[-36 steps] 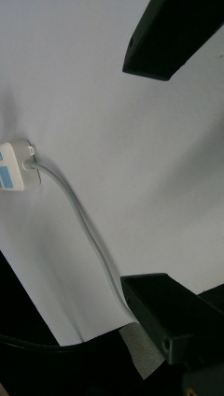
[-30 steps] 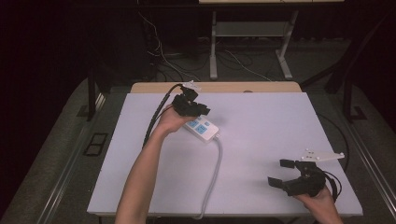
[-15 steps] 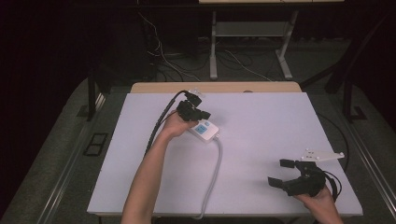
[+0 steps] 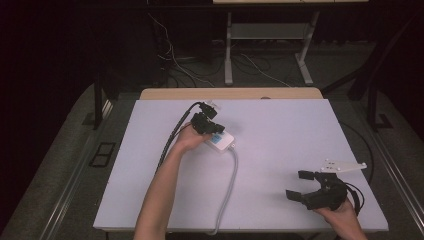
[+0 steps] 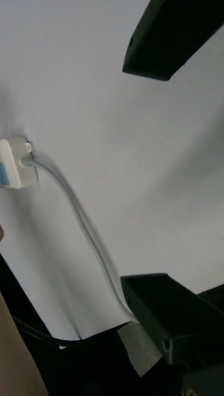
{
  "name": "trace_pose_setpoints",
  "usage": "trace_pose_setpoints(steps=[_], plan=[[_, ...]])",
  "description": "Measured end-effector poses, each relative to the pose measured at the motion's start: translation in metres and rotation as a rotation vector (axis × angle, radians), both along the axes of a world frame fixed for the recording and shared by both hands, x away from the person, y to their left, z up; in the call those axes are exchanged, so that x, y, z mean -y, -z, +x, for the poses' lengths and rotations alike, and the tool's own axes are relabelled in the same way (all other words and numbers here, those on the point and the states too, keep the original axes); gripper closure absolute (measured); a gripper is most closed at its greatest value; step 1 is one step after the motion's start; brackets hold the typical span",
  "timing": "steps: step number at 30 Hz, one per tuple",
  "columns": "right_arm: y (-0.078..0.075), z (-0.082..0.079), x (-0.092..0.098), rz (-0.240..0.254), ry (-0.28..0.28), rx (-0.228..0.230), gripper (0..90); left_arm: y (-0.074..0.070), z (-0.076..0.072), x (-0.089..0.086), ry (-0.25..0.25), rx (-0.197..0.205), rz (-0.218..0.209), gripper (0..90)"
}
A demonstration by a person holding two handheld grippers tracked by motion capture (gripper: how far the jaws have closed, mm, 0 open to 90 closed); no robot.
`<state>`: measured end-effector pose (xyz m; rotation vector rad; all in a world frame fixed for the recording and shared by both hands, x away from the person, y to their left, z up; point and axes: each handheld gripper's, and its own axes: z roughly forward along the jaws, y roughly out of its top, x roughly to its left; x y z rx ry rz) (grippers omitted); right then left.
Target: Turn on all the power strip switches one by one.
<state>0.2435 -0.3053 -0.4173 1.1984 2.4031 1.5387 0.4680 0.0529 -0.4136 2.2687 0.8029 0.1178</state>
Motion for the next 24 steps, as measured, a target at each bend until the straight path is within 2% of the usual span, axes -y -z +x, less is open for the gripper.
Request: trace_pose_setpoints(steps=[7, 11, 17, 22, 24], plan=[[-0.0005, -0.0003, 0.0017, 0.005, 0.006, 0.002, 0.5, 0.0006, -0.0001, 0.0005, -0.005, -0.014, -0.011, 89.1], [-0.0005, -0.0004, 0.0016, 0.005, 0.006, 0.002, 0.6, 0.0007, -0.0004, 0.0010, 0.001, -0.009, 0.001, 89.2], [-0.0005, -0.0006, 0.0015, 0.005, 0.004, 0.004, 0.5, 0.0021, 0.0008, 0.0000, -0.002, -0.022, -0.013, 89.4], [-0.0006, -0.0007, 0.0012, 0.004, 0.003, 0.003, 0.6, 0.0028, 0.0025, -0.0001, -0.003, -0.038, -0.016, 89.6], [-0.0007, -0.0006, 0.0010, 0.004, 0.002, 0.005, 0.5, 0.0034, 0.0034, -0.0001, 0.020, -0.061, -0.024, 89.8]])
